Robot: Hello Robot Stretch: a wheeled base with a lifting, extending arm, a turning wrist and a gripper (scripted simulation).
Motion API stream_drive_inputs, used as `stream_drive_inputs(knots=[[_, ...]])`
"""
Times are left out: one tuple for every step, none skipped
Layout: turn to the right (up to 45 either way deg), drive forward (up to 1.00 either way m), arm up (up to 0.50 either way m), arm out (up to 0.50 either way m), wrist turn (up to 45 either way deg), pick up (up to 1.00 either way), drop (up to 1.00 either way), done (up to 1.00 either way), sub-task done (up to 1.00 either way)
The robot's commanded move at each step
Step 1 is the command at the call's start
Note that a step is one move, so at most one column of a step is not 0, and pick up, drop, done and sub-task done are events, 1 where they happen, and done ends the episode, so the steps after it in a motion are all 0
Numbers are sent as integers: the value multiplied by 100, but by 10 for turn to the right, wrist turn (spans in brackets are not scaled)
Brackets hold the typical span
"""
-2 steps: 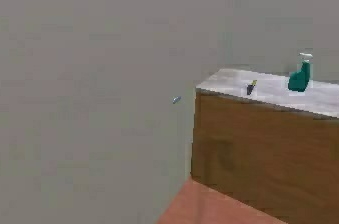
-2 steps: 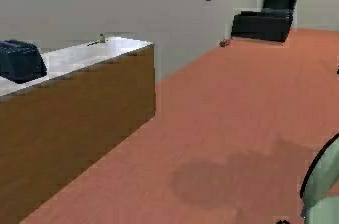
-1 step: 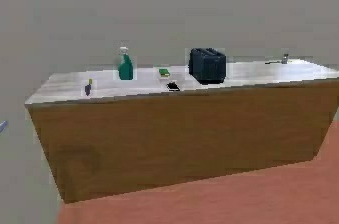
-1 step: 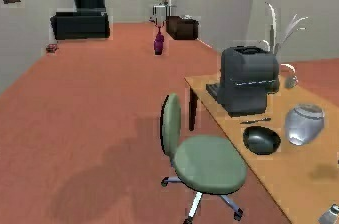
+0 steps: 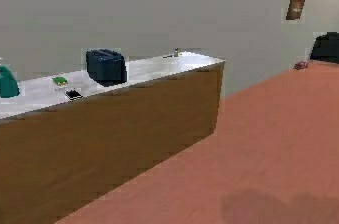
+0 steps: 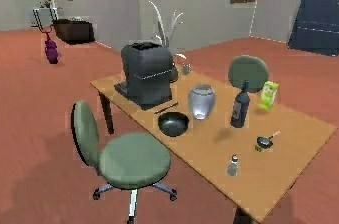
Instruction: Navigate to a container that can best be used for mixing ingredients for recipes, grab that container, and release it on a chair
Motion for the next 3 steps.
stream_drive_inputs(knots=[[450, 0, 0, 0, 0, 0, 0, 0, 0], [450, 0, 0, 0, 0, 0, 0, 0, 0], [450, 0, 0, 0, 0, 0, 0, 0, 0]])
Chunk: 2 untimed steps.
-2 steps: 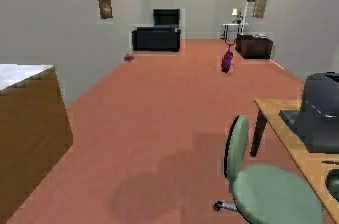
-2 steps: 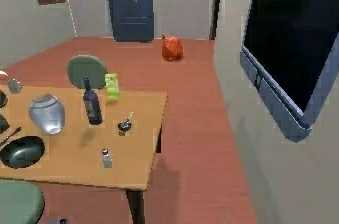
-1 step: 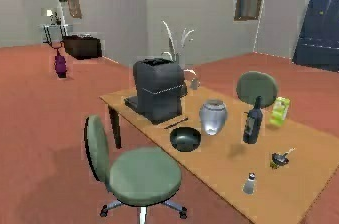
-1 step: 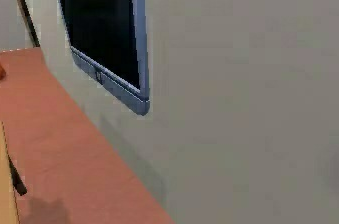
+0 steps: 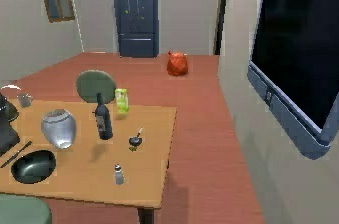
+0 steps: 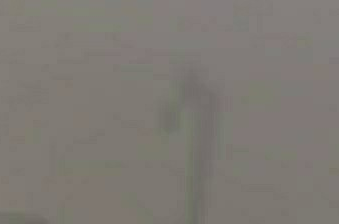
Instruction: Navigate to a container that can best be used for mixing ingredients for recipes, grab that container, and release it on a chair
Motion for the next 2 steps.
stream_drive_inputs(knots=[[180, 0, 0, 0, 0, 0, 0, 0, 0], [0, 50, 0, 0, 0, 0, 0, 0, 0]])
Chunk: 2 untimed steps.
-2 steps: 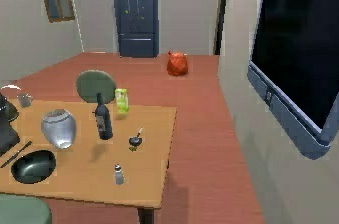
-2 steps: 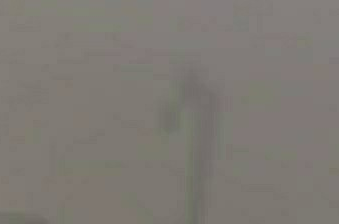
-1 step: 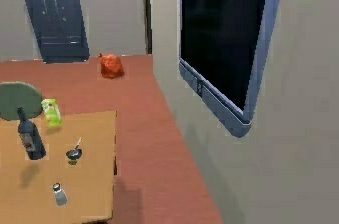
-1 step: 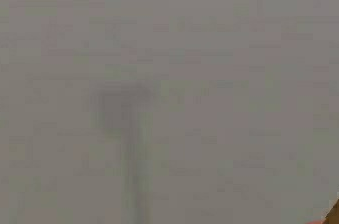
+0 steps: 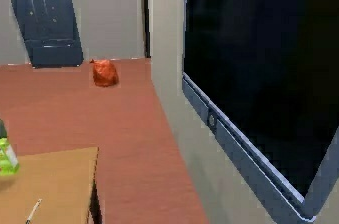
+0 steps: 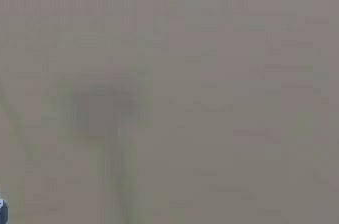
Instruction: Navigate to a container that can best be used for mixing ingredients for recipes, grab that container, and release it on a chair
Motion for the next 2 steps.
stream_drive_inputs(knots=[[-90, 0, 0, 0, 0, 0, 0, 0, 0], [0, 65, 0, 0, 0, 0, 0, 0, 0]])
